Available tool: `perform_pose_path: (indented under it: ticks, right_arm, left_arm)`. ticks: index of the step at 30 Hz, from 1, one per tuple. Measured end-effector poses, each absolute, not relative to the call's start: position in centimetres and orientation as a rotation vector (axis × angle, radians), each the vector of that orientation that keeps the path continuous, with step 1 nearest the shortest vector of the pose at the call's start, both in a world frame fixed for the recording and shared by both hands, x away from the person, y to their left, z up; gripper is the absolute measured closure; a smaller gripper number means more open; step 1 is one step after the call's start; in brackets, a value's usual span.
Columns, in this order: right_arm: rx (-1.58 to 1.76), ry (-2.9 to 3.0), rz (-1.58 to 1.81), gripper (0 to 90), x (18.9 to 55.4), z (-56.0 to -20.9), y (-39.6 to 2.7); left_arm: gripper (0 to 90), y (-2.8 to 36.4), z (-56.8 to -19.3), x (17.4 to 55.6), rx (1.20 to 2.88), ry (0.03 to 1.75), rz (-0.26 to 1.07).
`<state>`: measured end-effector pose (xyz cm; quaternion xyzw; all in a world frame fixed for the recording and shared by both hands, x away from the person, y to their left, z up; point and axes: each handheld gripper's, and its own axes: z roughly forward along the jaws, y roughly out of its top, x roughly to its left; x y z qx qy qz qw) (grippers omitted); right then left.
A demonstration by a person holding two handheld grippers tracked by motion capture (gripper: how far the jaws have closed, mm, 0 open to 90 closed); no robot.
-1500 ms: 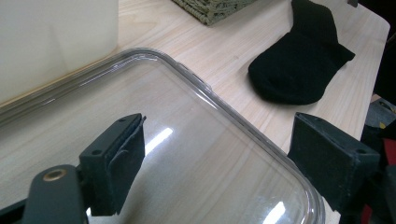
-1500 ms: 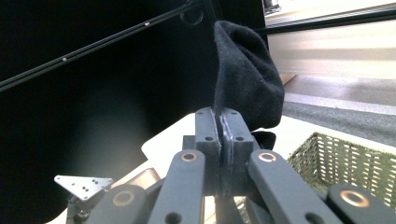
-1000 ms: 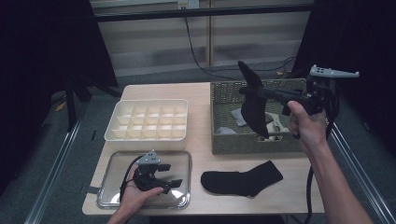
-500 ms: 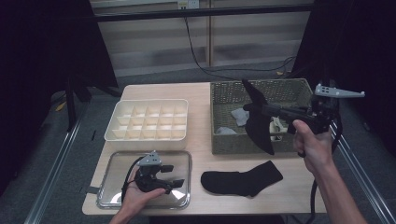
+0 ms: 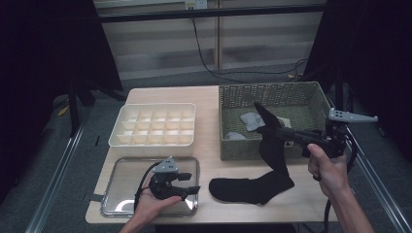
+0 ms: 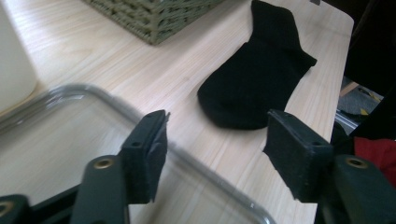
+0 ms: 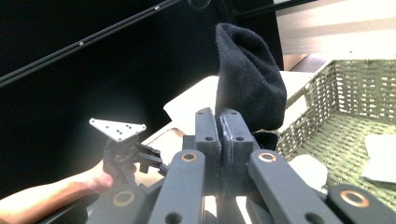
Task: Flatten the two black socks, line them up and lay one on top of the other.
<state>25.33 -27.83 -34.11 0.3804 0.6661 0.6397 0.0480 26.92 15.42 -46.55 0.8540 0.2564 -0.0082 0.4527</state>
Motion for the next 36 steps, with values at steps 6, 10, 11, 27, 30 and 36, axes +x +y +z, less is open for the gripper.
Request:
perform_pose_path:
  ticks: [6,10,11,27,30,36]
  right_arm:
    - [1.183,2.019,1.959,86.9,24.9,-35.9,-28.4]
    - [1.220,2.027,1.950,86.9,24.6,-37.1,-28.8]
    - [1.225,2.029,1.948,86.9,24.5,-37.4,-28.9]
    - [1.313,2.085,1.918,86.9,24.5,-42.3,-28.4]
    - [1.323,2.102,1.914,86.9,24.5,-42.8,-27.9]
    - [1.319,2.173,1.872,86.9,24.5,-43.9,-26.4]
  left_arm:
    - [52.4,14.1,-46.8,26.7,2.133,0.587,-0.024]
    - [57.0,13.3,-47.1,26.6,2.151,0.563,-0.053]
    - [57.8,13.0,-47.2,26.6,2.156,0.555,-0.063]
    - [67.2,10.0,-48.9,26.6,2.228,0.523,-0.106]
    - [67.2,9.9,-49.1,26.6,2.246,0.519,-0.111]
    - [66.4,9.8,-49.5,26.6,2.266,0.507,-0.117]
